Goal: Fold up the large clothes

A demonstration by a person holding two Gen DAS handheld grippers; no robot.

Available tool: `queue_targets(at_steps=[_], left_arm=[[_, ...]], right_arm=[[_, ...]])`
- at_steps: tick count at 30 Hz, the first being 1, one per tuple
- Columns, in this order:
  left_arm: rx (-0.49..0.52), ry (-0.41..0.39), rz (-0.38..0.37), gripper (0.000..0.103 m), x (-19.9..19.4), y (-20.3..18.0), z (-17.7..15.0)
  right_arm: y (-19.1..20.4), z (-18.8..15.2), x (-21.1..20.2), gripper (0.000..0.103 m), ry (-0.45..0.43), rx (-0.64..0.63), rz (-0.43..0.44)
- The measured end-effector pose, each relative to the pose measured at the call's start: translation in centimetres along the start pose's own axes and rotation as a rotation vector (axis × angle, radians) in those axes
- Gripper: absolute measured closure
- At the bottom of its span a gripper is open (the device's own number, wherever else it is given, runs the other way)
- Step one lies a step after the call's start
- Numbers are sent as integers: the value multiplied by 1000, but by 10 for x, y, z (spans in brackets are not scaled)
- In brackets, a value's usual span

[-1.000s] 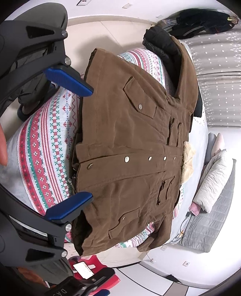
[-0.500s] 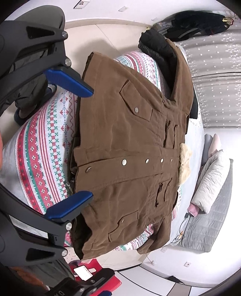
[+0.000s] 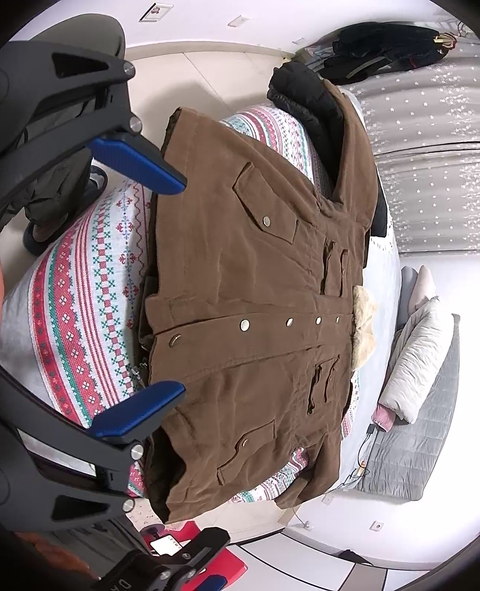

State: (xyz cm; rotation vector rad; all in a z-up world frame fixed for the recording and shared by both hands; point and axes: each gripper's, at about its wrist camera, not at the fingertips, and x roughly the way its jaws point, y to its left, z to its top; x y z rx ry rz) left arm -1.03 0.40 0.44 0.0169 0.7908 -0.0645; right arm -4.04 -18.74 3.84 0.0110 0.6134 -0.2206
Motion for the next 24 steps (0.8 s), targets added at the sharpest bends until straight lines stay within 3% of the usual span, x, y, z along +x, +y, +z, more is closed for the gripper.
queue_targets(at_steps=[21, 24], left_arm=[[3, 6, -11, 2, 3, -2, -1], [-39, 27, -31, 2, 6, 1, -1]], right_arm=[[0, -2, -1, 0, -8, 10, 21], [0, -2, 1, 0, 0, 6, 24]])
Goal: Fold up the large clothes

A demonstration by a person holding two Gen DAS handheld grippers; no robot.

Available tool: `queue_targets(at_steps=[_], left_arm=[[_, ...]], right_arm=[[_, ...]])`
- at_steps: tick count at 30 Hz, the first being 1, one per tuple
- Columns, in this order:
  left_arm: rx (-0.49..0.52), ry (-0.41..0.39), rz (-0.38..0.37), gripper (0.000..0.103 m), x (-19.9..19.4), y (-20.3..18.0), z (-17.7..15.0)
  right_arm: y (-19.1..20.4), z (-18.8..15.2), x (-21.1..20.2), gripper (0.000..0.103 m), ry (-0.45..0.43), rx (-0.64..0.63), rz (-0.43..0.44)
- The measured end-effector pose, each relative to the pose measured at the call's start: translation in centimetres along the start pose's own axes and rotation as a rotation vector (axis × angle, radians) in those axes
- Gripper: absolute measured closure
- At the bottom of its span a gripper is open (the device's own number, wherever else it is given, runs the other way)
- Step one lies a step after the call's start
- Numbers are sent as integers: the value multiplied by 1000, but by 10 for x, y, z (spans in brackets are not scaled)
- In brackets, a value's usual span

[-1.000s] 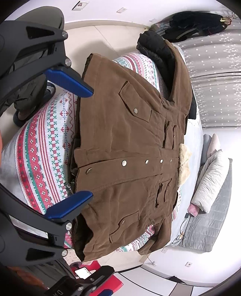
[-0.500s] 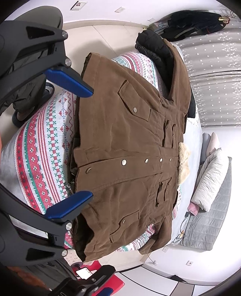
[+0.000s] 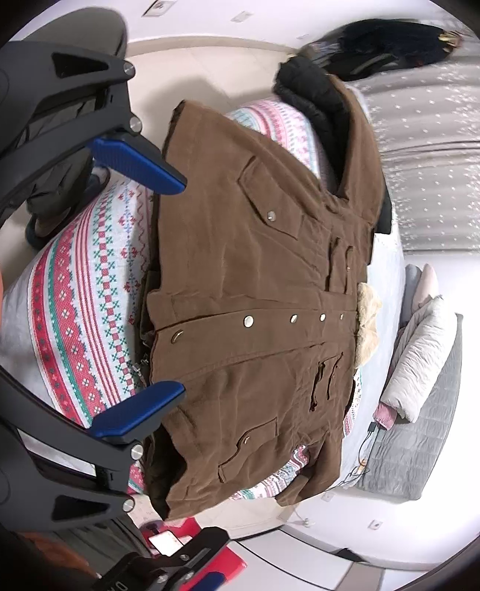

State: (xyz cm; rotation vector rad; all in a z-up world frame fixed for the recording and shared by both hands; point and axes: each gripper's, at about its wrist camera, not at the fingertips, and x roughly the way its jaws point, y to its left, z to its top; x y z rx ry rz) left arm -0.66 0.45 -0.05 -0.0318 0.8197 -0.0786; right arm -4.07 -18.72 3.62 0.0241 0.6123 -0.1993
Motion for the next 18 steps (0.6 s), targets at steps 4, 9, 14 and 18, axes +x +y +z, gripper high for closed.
queue_targets(at_steps=[4, 9, 14, 18], left_arm=[[-70, 17, -31, 2, 3, 7, -1], [-60, 20, -15, 2, 6, 7, 0], [15, 70, -9, 2, 12, 3, -8], [23, 105, -5, 2, 19, 11, -17]], right_arm=[[-3, 1, -1, 0, -10, 14, 1], [-5, 0, 6, 0, 18, 25, 11], [-5, -6, 17, 0, 72, 29, 31], [-6, -17, 30, 0, 137, 17, 52]])
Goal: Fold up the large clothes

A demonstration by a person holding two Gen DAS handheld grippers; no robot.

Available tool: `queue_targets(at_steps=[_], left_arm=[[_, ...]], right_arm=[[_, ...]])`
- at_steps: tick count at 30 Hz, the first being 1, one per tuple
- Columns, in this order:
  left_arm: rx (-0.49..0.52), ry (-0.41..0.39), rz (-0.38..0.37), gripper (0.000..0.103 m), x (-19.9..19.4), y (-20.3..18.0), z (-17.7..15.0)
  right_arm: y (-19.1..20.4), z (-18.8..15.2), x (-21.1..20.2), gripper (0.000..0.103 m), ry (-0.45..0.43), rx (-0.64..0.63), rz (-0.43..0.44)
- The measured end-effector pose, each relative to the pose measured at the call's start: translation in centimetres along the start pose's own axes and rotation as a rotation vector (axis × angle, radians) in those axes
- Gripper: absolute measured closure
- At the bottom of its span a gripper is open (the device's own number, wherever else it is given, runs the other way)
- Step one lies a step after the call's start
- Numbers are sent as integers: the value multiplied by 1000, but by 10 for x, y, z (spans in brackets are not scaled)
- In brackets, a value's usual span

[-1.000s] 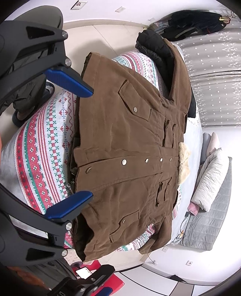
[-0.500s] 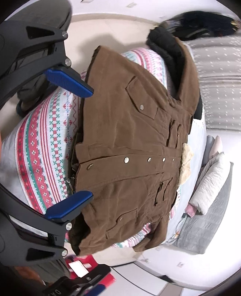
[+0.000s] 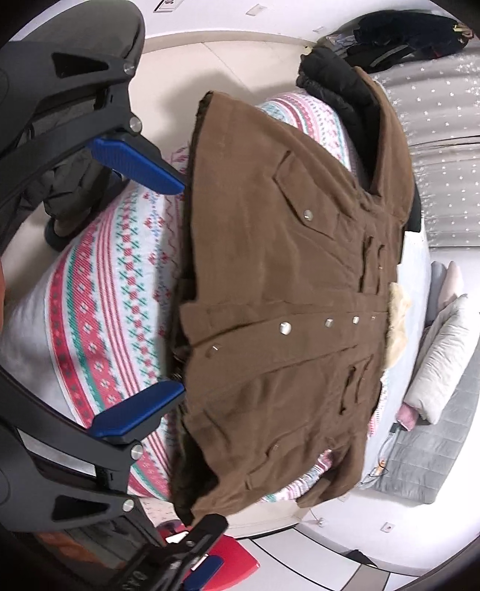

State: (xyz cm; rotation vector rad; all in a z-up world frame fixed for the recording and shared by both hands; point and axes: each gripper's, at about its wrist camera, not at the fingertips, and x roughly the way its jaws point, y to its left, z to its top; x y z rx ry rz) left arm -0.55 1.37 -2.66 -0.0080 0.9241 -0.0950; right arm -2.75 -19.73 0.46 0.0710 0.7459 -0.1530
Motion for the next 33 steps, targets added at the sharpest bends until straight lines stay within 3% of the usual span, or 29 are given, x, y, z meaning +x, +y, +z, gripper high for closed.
queue_targets(at_steps=[4, 9, 12, 14, 16, 18, 19, 23, 25, 27, 30, 33], left_arm=[[-35, 24, -4, 2, 7, 12, 3], [-99, 57, -110, 2, 12, 37, 35], [-152, -17, -93, 2, 0, 55, 69], [-173, -67, -92, 2, -13, 64, 94], [-184, -170, -93, 2, -32, 70, 118], [-171, -284, -58, 2, -45, 72, 142], [-166, -298, -43, 2, -44, 73, 153], [-199, -252, -64, 2, -6, 77, 188], [-181, -237, -49, 2, 18, 74, 191], [-151, -214, -42, 2, 47, 69, 182], [-109, -119, -30, 2, 84, 64, 175], [-134, -120, -18, 2, 91, 64, 176]], right_arm=[[-9, 1, 20, 0, 74, 22, 53], [-34, 19, 35, 0, 145, 86, 182], [-68, 54, 22, 0, 48, 152, 158], [-91, 86, 2, 0, -77, 178, 142], [-114, 116, -13, 0, -208, 197, 141], [-136, 142, -7, 0, -253, 220, 141], [-150, 154, 3, 0, -230, 246, 141], [-239, 191, 97, 0, -73, 527, 293], [-290, 187, 154, 0, 8, 732, 281], [-334, 167, 205, 1, 47, 932, 324], [-372, 148, 254, 10, 93, 1042, 247], [-397, 137, 287, 25, 108, 1097, 199]])
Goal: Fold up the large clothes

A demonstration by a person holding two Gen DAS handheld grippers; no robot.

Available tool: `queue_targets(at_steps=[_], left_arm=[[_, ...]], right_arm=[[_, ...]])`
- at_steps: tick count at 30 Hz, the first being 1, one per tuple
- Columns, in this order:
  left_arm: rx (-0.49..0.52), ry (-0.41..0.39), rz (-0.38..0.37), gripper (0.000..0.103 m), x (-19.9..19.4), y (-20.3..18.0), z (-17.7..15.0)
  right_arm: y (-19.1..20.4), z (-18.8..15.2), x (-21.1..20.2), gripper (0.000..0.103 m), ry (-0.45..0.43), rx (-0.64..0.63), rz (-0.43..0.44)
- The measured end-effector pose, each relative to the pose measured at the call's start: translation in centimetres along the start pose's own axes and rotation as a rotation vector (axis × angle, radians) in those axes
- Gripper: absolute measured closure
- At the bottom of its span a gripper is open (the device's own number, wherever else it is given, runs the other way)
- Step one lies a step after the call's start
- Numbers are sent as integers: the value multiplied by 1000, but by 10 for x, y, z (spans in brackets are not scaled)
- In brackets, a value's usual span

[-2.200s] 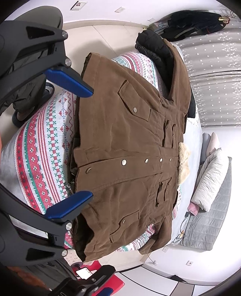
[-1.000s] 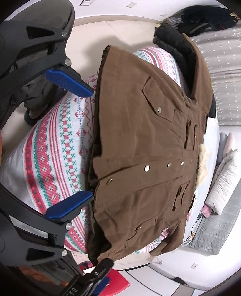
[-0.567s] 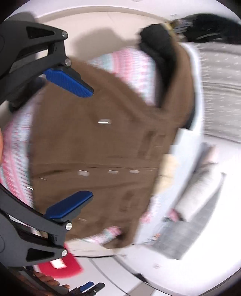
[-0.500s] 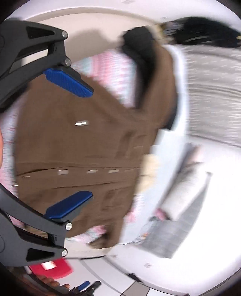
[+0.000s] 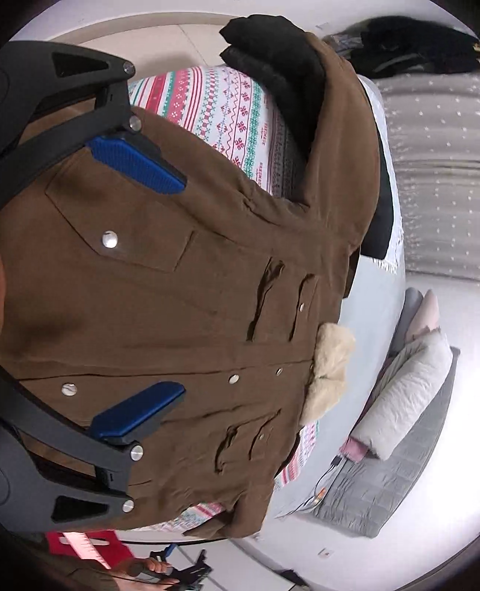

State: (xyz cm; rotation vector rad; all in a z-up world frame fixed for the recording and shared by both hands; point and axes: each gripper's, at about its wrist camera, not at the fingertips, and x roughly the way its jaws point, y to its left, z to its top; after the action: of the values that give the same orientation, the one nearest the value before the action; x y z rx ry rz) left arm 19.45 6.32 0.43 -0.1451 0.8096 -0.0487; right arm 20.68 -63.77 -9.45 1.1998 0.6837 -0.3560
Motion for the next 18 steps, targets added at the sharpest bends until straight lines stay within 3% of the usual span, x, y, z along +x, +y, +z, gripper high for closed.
queue_targets(at_steps=[5, 6, 8, 9, 10, 13, 18], left_arm=[[22, 22, 0, 2, 13, -14, 1], [34, 29, 1, 2, 16, -17, 0], [56, 36, 9, 2, 22, -22, 0], [65, 38, 16, 2, 24, -22, -1], [69, 41, 22, 2, 26, -21, -1], [56, 46, 27, 2, 26, -17, 1], [27, 41, 27, 2, 25, -9, 3]], right_arm=[[2, 18, 32, 42, -23, -37, 4], [8, 18, 41, 50, -12, -60, -5], [15, 15, 53, 78, 9, -99, -62], [18, 15, 55, 100, 2, -123, -109], [20, 14, 56, 100, -15, -145, -132], [33, 17, 33, 102, -91, -205, -79], [77, 21, -61, 102, -359, -333, 77]])
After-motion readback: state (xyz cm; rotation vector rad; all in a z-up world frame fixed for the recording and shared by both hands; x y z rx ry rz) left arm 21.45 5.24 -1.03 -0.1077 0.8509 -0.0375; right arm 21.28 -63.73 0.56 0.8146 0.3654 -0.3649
